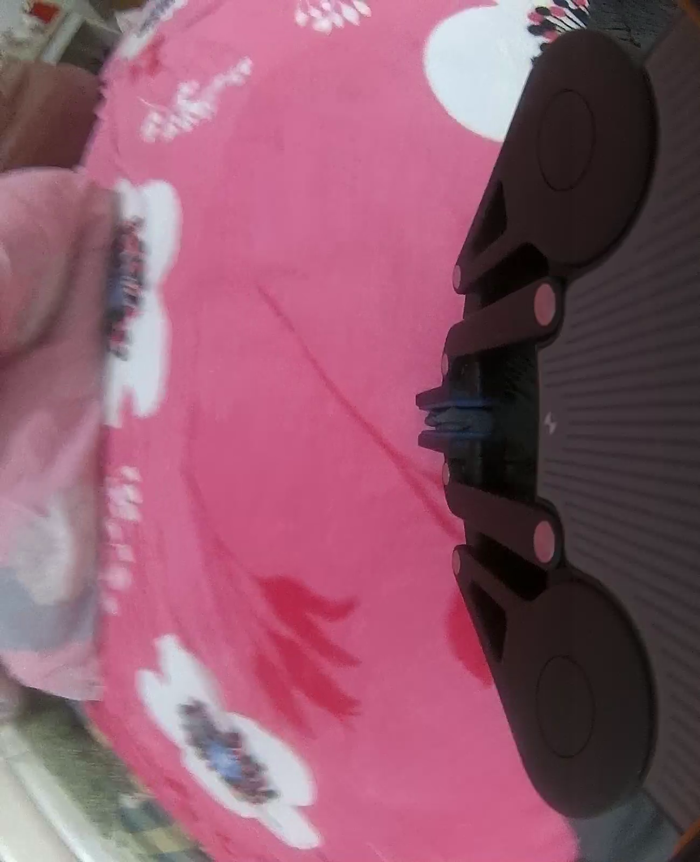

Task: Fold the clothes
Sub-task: 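Move the left tool to the trouser edge and close on it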

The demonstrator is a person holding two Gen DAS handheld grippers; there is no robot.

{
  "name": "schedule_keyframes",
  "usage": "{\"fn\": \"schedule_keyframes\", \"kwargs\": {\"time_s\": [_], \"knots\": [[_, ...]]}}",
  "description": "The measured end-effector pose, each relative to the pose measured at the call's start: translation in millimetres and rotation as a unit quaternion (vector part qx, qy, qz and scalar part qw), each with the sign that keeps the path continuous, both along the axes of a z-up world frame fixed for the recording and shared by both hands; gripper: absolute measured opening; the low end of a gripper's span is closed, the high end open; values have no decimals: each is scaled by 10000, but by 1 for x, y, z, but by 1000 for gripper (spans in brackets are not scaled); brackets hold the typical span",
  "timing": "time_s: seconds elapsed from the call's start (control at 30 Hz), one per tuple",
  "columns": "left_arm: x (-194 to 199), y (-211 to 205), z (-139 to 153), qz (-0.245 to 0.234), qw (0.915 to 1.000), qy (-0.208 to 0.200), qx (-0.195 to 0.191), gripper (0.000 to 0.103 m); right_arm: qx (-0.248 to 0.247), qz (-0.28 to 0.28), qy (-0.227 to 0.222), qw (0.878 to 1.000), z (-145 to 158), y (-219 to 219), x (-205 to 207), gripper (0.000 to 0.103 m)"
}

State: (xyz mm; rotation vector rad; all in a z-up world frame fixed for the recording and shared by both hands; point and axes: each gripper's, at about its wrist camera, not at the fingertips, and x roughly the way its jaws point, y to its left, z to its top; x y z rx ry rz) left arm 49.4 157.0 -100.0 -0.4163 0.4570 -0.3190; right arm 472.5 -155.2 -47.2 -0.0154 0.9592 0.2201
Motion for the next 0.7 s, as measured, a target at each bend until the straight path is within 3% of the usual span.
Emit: {"fn": "schedule_keyframes", "kwargs": {"time_s": [0.23,0.6,0.7], "knots": [[-2,-3,0,-16,9999,-36,143,66,392,-554,-803,9945,-6,-14,-2,6],[-2,-2,0,-45,9999,-66,142,66,622,-942,-1048,9881,-40,-20,9,7],[-3,0,0,-51,10000,-71,40,66,865,-859,-1184,9854,-14,-29,-2,19]]}}
